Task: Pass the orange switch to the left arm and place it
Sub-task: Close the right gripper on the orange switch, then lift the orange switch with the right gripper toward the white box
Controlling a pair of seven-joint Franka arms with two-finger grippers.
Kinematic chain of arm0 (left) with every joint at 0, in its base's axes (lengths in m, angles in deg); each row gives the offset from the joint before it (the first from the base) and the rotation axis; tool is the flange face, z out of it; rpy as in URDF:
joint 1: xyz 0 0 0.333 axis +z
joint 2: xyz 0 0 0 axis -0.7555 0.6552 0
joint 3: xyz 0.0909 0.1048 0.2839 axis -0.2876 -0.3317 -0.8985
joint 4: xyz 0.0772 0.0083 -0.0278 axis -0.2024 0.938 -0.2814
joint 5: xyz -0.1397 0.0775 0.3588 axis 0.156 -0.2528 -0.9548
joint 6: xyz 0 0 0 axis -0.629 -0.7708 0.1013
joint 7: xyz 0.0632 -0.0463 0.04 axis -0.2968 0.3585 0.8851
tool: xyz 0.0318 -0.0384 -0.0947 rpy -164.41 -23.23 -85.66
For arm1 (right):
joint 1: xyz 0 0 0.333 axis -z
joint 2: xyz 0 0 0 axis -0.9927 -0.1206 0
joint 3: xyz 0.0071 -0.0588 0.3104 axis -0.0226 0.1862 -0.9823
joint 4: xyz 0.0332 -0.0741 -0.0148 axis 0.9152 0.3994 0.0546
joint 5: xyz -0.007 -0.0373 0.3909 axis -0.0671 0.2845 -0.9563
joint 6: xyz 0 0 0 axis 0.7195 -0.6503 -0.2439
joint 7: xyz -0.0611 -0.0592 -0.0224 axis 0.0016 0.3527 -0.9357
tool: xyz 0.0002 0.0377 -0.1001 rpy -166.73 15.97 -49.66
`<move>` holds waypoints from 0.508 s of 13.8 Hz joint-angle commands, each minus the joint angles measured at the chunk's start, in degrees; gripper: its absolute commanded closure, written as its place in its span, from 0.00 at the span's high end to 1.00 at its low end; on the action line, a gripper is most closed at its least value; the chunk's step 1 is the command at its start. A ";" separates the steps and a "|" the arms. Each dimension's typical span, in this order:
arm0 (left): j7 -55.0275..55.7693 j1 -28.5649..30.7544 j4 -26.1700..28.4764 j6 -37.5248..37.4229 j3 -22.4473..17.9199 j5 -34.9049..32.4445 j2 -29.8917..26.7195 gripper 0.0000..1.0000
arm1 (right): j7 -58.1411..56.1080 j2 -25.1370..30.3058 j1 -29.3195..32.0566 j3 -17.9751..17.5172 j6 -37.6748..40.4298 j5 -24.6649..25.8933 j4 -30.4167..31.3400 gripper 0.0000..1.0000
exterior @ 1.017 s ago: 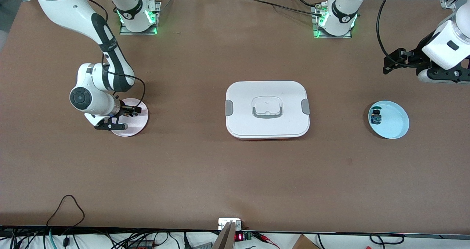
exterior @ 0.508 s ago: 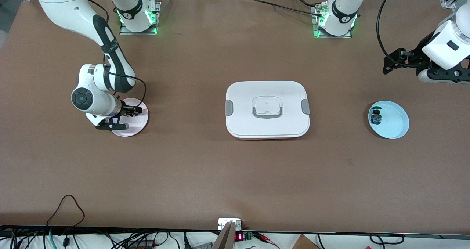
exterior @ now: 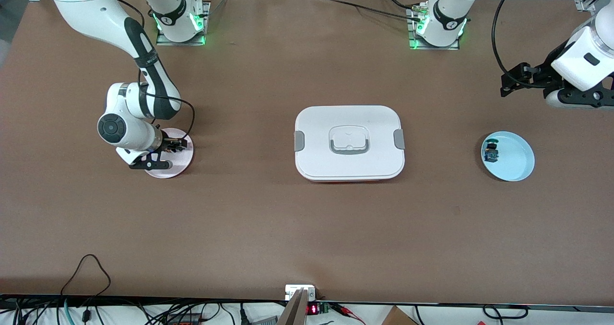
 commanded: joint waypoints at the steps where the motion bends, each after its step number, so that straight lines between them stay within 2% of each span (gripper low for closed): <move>1: -1.56 0.13 -1.74 -0.49 0.07 -0.42 0.87 1.00 | -1.01 1.28 -0.14 -0.62 1.56 -0.53 -0.82 0.11; 7: -1.56 0.13 -1.74 -0.49 0.07 -0.33 0.87 1.00 | -4.18 4.61 0.30 -0.72 15.35 -0.53 -10.22 0.01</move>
